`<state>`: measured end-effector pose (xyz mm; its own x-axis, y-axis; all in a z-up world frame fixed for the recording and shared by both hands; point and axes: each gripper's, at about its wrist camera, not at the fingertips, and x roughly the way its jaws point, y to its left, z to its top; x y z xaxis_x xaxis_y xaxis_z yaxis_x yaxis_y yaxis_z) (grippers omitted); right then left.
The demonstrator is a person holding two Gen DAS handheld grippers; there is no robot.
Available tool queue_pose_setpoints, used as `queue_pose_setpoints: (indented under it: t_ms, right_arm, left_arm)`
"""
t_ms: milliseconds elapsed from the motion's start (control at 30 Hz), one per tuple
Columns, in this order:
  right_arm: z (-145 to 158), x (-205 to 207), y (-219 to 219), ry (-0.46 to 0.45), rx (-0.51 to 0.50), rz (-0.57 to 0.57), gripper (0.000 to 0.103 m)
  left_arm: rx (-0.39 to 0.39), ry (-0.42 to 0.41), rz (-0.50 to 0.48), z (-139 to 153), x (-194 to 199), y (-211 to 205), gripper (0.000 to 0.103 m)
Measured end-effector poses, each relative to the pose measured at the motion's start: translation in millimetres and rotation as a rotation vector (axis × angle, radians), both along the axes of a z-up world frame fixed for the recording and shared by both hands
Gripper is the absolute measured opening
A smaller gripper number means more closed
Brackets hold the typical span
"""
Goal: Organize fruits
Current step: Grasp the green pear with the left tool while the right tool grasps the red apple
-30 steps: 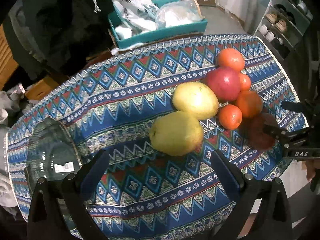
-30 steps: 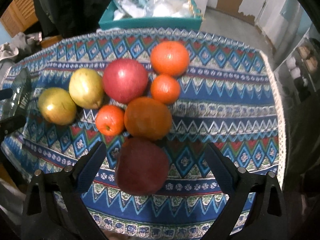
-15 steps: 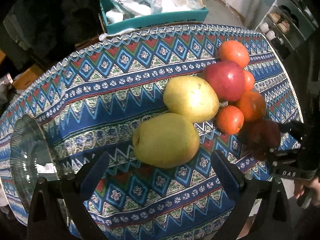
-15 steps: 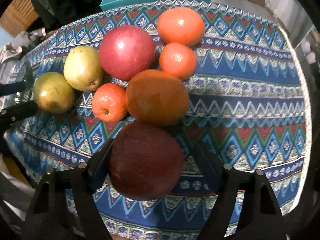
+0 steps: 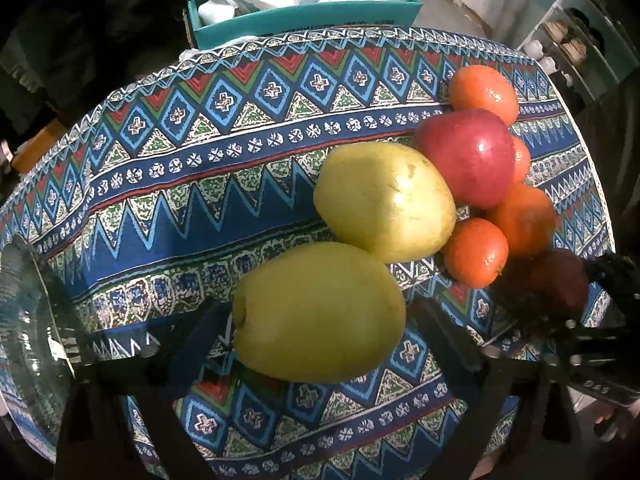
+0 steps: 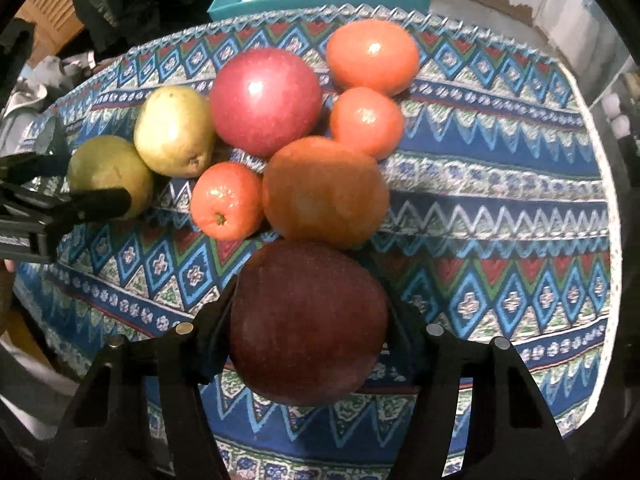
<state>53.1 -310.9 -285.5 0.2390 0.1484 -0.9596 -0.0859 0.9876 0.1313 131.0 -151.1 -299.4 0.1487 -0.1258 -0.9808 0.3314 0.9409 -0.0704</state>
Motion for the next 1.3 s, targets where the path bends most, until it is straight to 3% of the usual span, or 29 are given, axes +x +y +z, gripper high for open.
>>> queue_pose_setpoints:
  t_ms: [367, 867, 1033, 1167, 1300]
  right_arm:
    - [14, -1, -1, -0.046, -0.015, -0.002, 0.06]
    - [24, -7, 15, -0.077, 0.007, 0.031, 0.057]
    - [35, -6, 23, -0.109, -0.001, 0.051, 0.045]
    - [33, -2, 21, -0.084, 0.017, 0.032, 0.046]
    - [23, 1, 17, -0.034, 0.047, 0.006, 0.058]
  left_arm:
    - [-0.039, 0.009, 0.034, -11, 0, 6, 0.084]
    - [-0.067, -0.038, 0.027, 35, -45, 27, 0.084]
    - [-0.065, -0.055, 0.024, 42, -52, 33, 0.084]
    - [-0.05, -0.034, 0.029, 31, -51, 38, 0.084]
    - [-0.033, -0.016, 0.043, 21, -53, 45, 0.084]
